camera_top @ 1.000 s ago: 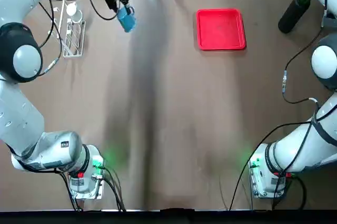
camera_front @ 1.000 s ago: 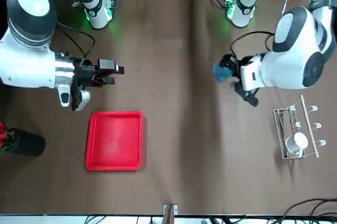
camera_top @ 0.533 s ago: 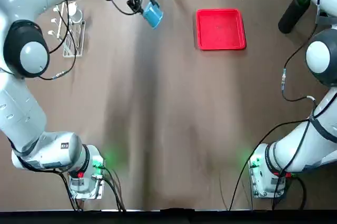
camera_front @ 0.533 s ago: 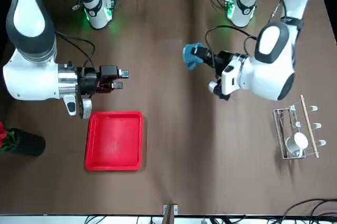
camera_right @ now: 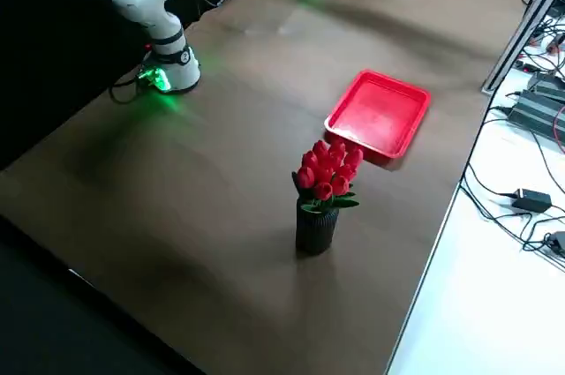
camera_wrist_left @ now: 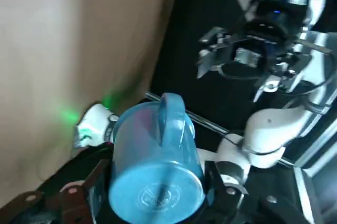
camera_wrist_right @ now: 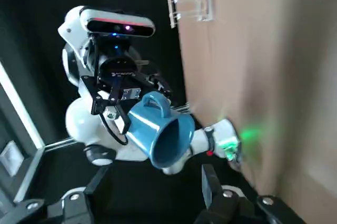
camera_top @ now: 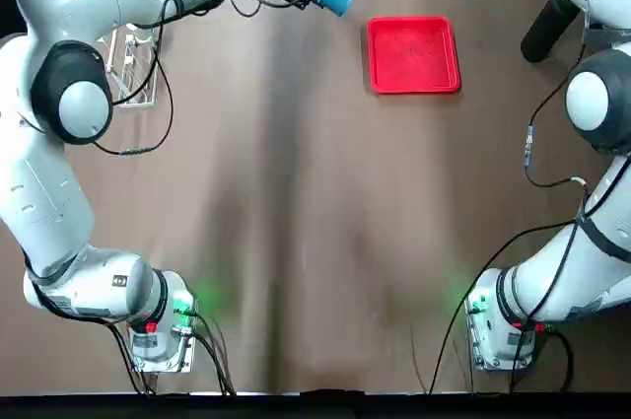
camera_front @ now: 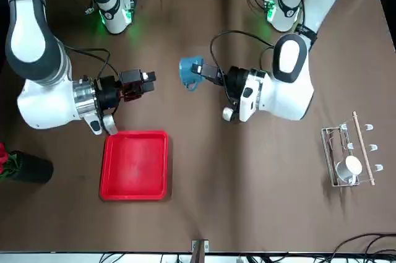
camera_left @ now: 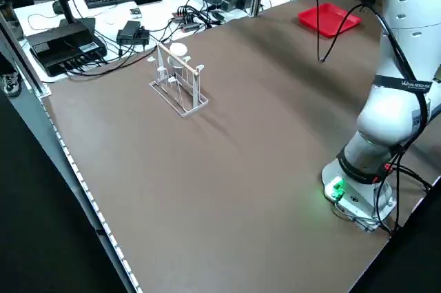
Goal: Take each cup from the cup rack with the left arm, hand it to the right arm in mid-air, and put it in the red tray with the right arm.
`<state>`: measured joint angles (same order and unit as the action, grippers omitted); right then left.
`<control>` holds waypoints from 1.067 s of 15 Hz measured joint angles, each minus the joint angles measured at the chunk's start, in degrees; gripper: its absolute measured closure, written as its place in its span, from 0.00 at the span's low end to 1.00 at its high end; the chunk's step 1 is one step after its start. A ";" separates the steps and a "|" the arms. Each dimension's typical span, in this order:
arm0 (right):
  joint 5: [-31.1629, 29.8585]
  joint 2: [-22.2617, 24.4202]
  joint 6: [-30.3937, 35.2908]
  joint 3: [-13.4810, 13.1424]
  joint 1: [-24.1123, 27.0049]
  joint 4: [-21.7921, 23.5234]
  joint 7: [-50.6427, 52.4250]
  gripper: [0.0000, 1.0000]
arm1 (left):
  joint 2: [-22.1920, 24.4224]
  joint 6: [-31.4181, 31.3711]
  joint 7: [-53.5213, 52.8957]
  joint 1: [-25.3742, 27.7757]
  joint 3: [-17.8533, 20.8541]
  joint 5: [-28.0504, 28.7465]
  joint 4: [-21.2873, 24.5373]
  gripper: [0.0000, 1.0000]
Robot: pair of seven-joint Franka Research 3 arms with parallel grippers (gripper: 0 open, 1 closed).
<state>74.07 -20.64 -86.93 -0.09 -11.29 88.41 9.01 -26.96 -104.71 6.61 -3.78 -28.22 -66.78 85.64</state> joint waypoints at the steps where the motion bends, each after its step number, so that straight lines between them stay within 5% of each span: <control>1: 1.49 -0.49 1.01 0.00 0.00 0.00 0.00 0.24 | -0.36 -0.42 0.00 -0.65 0.00 -1.78 -0.51 0.24; 7: 6.81 -1.98 2.45 0.02 0.00 0.00 -3.61 0.35 | -1.92 -1.58 -5.57 -1.27 0.09 -11.29 -2.78 0.24; 16: 13.75 -1.97 4.53 0.06 0.21 -0.36 -6.94 0.40 | -4.85 -2.09 -11.63 -1.29 0.09 -14.72 -3.47 0.24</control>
<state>87.81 -22.62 -82.40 -0.03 -11.08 88.05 2.07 -31.80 -106.81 -5.03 -5.07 -28.14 -81.50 82.17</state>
